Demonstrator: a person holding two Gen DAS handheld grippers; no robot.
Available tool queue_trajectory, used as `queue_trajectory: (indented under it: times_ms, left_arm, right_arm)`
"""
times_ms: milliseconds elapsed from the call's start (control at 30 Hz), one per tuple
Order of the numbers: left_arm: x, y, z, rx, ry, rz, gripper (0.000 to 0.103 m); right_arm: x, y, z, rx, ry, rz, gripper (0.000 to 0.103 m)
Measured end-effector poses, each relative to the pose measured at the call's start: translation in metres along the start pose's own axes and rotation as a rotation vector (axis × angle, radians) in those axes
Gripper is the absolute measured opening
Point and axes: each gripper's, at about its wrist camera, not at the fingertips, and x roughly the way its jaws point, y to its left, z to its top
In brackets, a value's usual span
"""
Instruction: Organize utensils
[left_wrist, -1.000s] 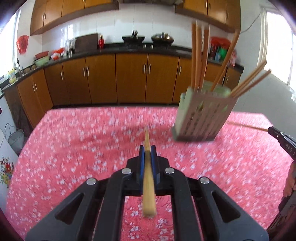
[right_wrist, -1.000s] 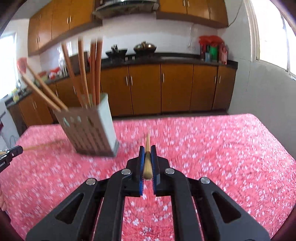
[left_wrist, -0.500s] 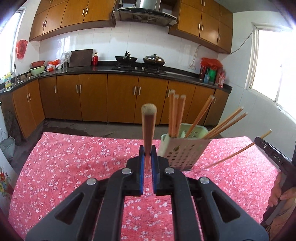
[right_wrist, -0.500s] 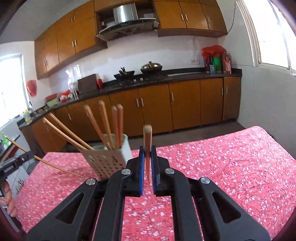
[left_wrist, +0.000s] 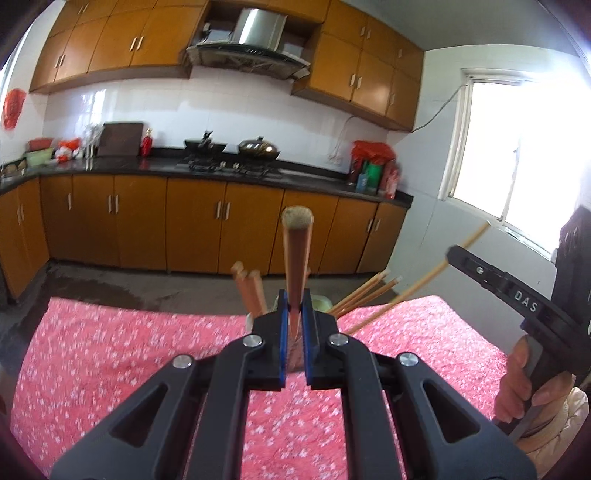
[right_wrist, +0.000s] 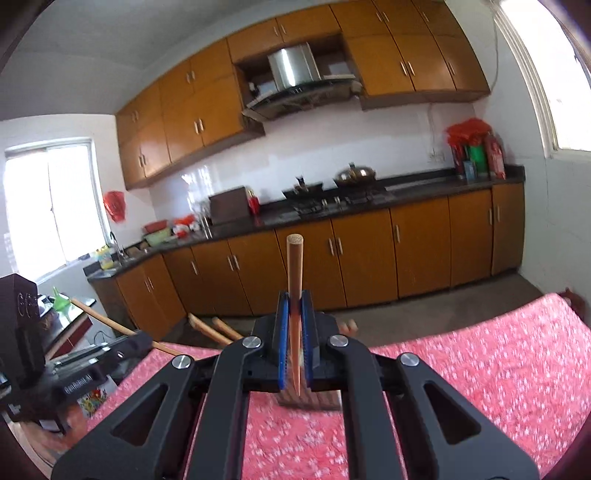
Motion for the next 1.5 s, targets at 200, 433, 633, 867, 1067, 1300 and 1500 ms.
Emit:
queue_trajectory:
  times_ms: [200,433,633,867,1067,1300,1500]
  left_arm:
    - [0.006,-0.021,0.028,0.048,-0.063,0.017,0.008]
    - [0.036,-0.025,0.043,0.087,-0.025,0.077,0.008]
    - [0.068,-0.011,0.037,0.078,0.049,0.099,0.008]
    - [0.090,-0.007,0.030,0.075,0.088,0.104,0.008]
    - [0.091,0.003,0.028,0.046,0.085,0.104,0.010]
    - [0.072,0.012,0.032,0.007,0.038,0.109,0.020]
    - [0.029,0.020,0.025,0.013,-0.050,0.157,0.054]
  right_arm:
    - [0.001,0.013,0.026,-0.022,-0.090,0.002,0.007]
    - [0.027,0.011,0.032,-0.041,-0.107,-0.056,0.007]
    - [0.069,0.004,0.012,-0.055,0.006,-0.102,0.007]
    - [0.082,-0.002,0.002,-0.041,0.062,-0.104,0.008]
    - [0.078,-0.007,0.002,-0.026,0.064,-0.099,0.008]
    - [0.066,-0.008,0.006,-0.026,0.029,-0.110,0.031]
    - [0.031,-0.006,-0.002,-0.044,-0.039,-0.150,0.083]
